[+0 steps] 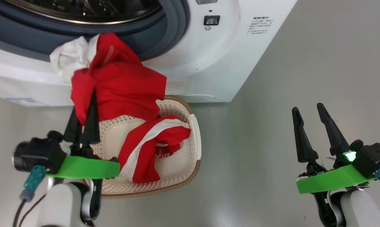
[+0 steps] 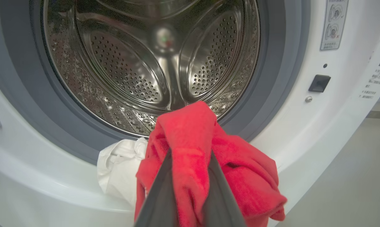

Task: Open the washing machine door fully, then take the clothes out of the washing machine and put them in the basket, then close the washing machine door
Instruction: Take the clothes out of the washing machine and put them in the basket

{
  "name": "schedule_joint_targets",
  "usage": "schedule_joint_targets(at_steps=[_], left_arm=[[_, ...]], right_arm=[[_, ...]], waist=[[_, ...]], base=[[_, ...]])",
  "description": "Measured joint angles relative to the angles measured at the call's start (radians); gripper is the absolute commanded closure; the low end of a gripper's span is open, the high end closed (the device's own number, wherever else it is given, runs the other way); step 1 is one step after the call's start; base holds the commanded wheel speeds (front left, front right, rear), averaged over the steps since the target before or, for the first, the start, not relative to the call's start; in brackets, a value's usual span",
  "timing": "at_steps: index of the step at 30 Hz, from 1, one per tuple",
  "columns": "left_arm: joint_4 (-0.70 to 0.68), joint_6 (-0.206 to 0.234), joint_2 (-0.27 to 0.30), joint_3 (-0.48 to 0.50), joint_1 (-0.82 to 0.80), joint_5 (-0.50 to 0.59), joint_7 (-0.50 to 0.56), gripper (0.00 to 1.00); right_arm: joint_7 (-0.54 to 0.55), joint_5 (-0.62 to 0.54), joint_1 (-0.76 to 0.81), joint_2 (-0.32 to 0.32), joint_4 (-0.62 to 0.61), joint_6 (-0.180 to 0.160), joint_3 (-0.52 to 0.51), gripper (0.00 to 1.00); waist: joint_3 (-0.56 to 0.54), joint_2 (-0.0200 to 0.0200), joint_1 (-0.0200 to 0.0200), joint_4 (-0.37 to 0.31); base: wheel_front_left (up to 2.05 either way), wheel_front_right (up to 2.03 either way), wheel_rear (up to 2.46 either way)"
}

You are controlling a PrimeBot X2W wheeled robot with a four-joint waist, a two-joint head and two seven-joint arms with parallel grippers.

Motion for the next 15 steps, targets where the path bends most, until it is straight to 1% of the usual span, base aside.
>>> schedule_joint_targets(at_steps=[1, 2, 15], left_arm=[[0.040, -0.007, 0.000, -0.005, 0.000, 0.000, 0.000, 1.00], [0.040, -0.007, 0.000, -0.005, 0.000, 0.000, 0.000, 1.00], [0.254, -0.018, 0.000, -0.034, -0.014, 0.000, 0.000, 1.00]], right_arm=[[0.000, 0.000, -0.001, 0.000, -0.002, 0.000, 0.001, 0.00], [0.000, 0.000, -0.001, 0.000, -0.002, 0.000, 0.001, 0.00], [0.000, 0.000, -0.041, 0.000, -0.009, 0.000, 0.012, 0.00]], waist=[[0.011, 0.0000, 0.0000, -0.001], [0.011, 0.0000, 0.0000, -0.001], [0.096, 0.0000, 0.0000, -0.021]], base=[[0.00, 0.00, 0.00], [0.00, 0.00, 0.00], [0.00, 0.00, 0.00]])
